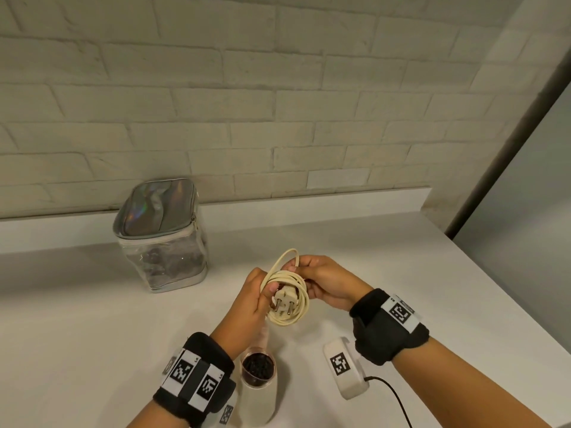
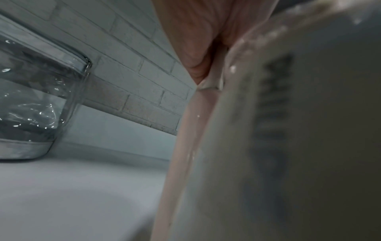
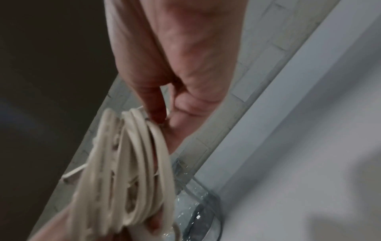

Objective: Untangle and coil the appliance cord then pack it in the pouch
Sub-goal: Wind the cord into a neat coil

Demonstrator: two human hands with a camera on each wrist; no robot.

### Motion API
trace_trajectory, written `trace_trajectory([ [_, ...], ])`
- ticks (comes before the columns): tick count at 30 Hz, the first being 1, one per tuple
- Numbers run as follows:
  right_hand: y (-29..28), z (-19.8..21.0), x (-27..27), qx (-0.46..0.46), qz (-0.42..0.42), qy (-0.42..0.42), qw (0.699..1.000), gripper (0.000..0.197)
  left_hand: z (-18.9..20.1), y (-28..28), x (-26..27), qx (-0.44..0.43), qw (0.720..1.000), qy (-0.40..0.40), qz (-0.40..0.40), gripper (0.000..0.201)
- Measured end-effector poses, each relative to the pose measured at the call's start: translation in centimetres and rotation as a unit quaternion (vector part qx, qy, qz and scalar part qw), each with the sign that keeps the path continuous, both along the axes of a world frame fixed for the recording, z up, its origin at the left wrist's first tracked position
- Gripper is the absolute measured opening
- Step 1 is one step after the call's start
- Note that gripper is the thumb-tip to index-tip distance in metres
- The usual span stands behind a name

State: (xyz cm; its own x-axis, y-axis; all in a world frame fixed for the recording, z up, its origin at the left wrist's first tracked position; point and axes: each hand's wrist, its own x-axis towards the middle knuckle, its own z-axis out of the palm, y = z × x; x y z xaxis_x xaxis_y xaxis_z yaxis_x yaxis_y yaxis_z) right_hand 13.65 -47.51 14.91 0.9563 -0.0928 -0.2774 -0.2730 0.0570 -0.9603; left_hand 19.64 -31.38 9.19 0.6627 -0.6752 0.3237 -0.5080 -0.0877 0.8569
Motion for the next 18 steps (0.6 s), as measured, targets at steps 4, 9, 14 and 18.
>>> trace_trajectory([
  [4,0.1,-0.1,0.3,-0.029,0.021,0.042,0.998,0.024,0.3,0.1,0.4,0.012,1.000,-0.007,0.013,0.016],
  [9,0.7,0.7,0.1,0.078,0.070,0.011,0.994,0.029,0.6,-0.2,0.7,0.016,0.999,-0.010,0.045,0.015],
  [14,1.8,0.7,0.7,-0.089,0.043,0.025,0.995,0.027,0.3,-0.9,0.7,0.023,0.997,-0.033,0.070,0.020],
  [18,1.3,0.8,0.4,-0.138,0.088,0.040,0.986,0.038,0.2,-0.6,1.3,0.024,0.994,-0.028,0.098,0.016],
])
